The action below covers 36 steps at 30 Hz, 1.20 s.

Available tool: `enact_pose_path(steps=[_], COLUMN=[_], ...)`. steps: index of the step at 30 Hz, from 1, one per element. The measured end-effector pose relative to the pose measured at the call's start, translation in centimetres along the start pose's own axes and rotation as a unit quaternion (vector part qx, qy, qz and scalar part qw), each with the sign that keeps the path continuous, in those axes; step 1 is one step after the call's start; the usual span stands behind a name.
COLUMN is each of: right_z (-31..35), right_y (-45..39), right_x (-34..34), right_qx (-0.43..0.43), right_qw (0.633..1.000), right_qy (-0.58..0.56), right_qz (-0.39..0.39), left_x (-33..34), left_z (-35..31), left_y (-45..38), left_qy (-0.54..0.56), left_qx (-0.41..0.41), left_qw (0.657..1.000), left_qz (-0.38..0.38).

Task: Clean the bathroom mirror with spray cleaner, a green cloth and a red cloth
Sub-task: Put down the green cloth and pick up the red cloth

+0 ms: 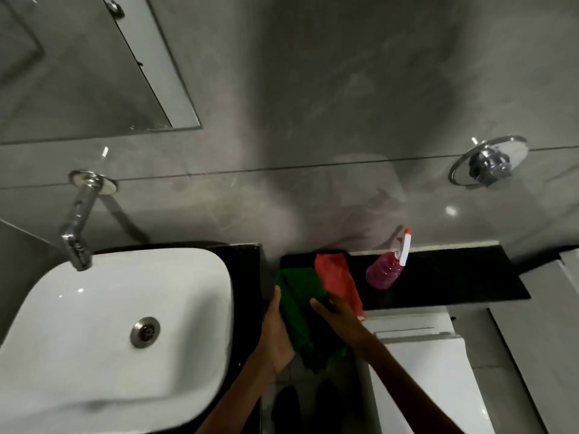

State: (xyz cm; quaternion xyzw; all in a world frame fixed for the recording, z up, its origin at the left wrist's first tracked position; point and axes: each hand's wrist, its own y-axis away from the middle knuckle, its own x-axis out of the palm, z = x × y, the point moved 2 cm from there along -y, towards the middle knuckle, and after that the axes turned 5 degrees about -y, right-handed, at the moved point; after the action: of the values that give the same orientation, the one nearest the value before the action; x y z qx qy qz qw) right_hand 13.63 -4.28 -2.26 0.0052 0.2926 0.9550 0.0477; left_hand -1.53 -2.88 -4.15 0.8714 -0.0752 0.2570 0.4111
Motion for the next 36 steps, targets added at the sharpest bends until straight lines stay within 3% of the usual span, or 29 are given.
enact_pose_path(steps=[2, 4, 10, 12, 14, 17, 19, 22, 28, 32, 36], right_z=[-2.9, -4.3, -6.6, -7.0, -7.5, -8.0, -8.5, -9.1, -9.3, -7.2, -5.0], right_y=[-3.5, -5.9, -14.6, -16.0, -15.9, -14.9, -15.0, -15.9, -18.0, -17.4, -13.9], right_x=[-1.7, -2.4, -1.0, -0.7, -1.4, -4.3, -6.2, -7.6, -7.1, -7.2, -6.6], right_qx=[0.084, 0.092, 0.021, 0.009, -0.018, -0.055, -0.042, 0.029, 0.062, 0.021, -0.057], right_qw=[0.995, 0.988, 0.997, 0.998, 0.992, 0.954, 0.908, 0.869, 0.823, 0.884, 0.972], right_qy=[-0.060, -0.110, -0.031, 0.042, 0.114, 0.241, 0.362, 0.461, 0.529, 0.439, 0.197], right_qz=[-0.012, -0.050, -0.064, -0.039, -0.052, -0.172, -0.208, -0.178, -0.196, -0.159, -0.111], left_x=[-0.4, -0.4, -2.9, -3.0, -2.9, -1.7, -0.6, 1.8, 3.8, 4.7, 4.4], left_z=[1.2, 1.5, 1.6, 1.4, 1.5, 3.0, 4.2, 5.4, 7.7, 6.8, 4.7], left_y=[-4.1, -7.1, -16.0, -17.5, -17.6, -16.2, -16.4, -17.9, -20.4, -18.8, -16.7], left_qy=[-0.027, -0.051, -0.225, -0.281, -0.367, -0.456, -0.443, -0.385, -0.349, -0.302, -0.251], left_qx=[-0.023, -0.045, -0.064, -0.022, 0.048, 0.164, 0.183, 0.098, 0.030, 0.021, 0.039], left_qw=[0.999, 0.997, 0.957, 0.936, 0.892, 0.825, 0.847, 0.909, 0.920, 0.940, 0.958], left_qz=[-0.016, -0.036, -0.170, -0.210, -0.259, -0.292, -0.231, -0.128, -0.175, -0.157, -0.132])
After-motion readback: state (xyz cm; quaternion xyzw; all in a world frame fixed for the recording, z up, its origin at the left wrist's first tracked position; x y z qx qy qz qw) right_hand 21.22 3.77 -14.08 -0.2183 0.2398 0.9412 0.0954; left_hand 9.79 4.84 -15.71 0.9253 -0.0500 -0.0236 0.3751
